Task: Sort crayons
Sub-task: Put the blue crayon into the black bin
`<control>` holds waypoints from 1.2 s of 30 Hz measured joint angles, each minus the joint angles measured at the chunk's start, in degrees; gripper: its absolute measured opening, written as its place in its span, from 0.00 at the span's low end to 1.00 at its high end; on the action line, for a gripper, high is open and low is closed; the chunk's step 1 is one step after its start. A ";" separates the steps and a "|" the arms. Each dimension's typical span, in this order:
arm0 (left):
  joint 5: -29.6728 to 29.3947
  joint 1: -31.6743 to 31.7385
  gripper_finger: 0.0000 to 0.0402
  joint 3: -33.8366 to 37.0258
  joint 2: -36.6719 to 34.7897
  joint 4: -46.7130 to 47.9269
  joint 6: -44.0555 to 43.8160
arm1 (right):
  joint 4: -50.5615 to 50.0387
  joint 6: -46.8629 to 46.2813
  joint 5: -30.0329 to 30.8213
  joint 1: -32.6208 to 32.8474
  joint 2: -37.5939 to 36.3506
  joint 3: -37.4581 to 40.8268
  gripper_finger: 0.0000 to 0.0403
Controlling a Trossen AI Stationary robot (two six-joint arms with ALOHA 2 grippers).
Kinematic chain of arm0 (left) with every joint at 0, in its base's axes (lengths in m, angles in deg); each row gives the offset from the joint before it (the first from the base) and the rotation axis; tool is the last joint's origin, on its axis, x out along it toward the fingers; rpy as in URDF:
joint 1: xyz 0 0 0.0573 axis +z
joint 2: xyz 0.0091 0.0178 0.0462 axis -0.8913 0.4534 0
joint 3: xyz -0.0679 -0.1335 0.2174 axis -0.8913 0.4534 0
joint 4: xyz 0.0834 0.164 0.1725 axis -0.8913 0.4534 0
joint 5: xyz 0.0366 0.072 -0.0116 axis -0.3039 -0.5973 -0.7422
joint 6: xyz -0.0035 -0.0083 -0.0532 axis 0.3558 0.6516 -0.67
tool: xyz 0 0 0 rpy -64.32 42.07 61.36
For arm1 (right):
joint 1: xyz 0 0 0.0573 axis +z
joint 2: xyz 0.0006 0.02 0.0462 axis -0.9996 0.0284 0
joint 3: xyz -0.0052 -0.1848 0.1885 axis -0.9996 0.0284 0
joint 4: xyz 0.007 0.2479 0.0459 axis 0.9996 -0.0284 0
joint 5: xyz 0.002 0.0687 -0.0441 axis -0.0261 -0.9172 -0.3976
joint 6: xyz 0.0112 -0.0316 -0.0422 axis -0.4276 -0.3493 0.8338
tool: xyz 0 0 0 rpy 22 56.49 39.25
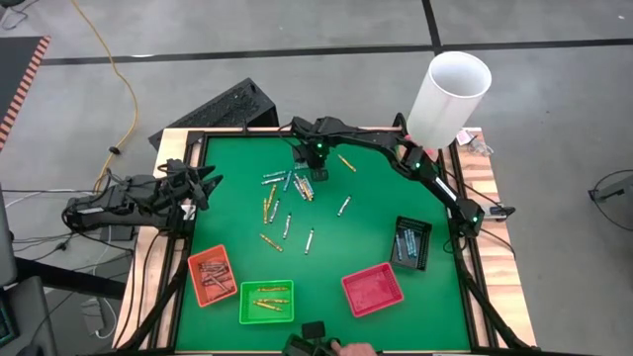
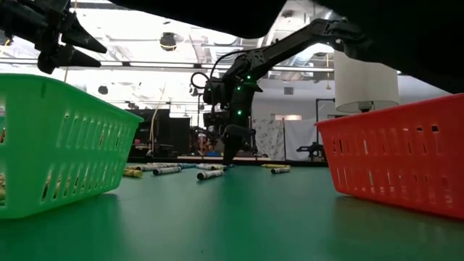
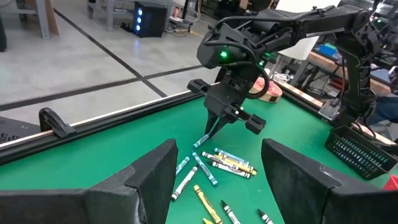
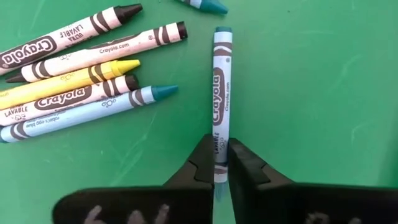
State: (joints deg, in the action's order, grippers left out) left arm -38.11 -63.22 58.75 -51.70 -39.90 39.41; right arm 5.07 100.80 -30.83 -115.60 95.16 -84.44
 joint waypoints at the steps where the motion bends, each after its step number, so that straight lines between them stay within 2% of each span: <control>1: -0.02 0.00 0.56 0.00 0.00 0.02 0.00 | 0.01 -0.33 0.17 -0.02 0.00 0.00 0.06; 5: -0.01 0.01 0.56 0.00 -0.02 0.02 0.00 | 0.10 -0.57 1.73 0.00 0.00 0.00 0.01; 17: 0.00 0.00 0.56 0.00 -0.02 0.02 0.00 | 0.06 -4.52 1.82 -0.02 -0.13 -0.05 0.00; 27: -0.02 0.00 0.56 0.00 0.00 0.26 0.00 | -6.52 -6.09 2.06 -0.24 -0.60 -8.30 0.00; 36: -0.50 0.02 0.56 0.00 0.00 0.28 0.00 | -12.41 -8.10 1.82 0.13 -8.66 -7.26 0.00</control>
State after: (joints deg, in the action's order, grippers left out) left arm -38.61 -63.20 58.75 -51.70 -39.61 39.41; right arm -7.34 92.71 -29.01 -115.47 86.50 -91.70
